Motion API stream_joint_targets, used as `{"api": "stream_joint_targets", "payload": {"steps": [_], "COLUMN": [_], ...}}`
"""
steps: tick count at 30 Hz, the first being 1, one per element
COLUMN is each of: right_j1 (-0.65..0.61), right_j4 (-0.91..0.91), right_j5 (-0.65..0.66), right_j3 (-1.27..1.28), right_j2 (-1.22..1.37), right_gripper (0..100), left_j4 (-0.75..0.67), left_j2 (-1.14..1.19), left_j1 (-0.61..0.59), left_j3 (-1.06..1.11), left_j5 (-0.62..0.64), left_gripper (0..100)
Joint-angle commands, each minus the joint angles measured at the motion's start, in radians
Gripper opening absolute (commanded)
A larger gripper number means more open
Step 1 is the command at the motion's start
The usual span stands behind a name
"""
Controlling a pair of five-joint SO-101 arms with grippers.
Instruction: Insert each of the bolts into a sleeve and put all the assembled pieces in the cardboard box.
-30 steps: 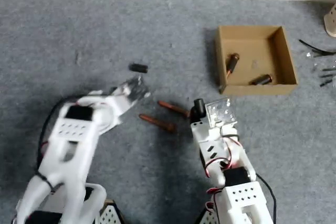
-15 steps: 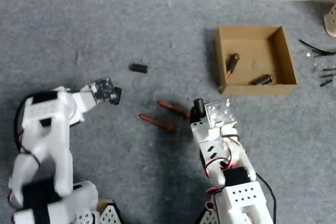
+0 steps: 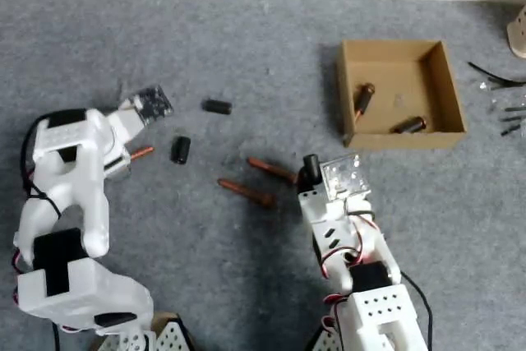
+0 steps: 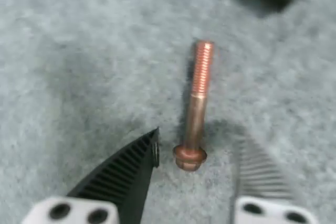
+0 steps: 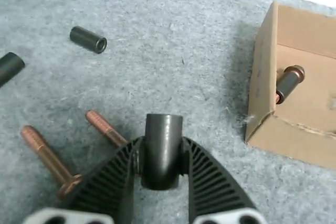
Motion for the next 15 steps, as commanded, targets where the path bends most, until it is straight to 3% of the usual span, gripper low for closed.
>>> {"api": "stream_joint_targets", "payload": {"steps": [1, 3, 5, 12, 15], "right_j1": [0.012, 0.012, 0.012, 0.013, 0.013], "right_j4": [-0.044, -0.044, -0.044, -0.044, -0.044], "right_j5": [0.011, 0.011, 0.012, 0.012, 0.012], "right_j3": [-0.005, -0.005, -0.005, -0.005, -0.005], "right_j2": [-0.018, -0.018, -0.018, -0.018, -0.018], "right_gripper": [0.5, 0.5, 0.5, 0.5, 0.5], "left_j4": [0.126, 0.189, 0.233, 0.365, 0.315], "left_j2": [-0.008, -0.005, 0.001, 0.004, 0.002], "left_j1": [0.050, 0.068, 0.076, 0.042, 0.048], "left_j3": [-0.114, -0.182, -0.239, -0.265, -0.234], "left_j5": [0.112, 0.264, 0.494, 1.602, 1.838], "left_gripper": [26, 26, 26, 26, 26]}}
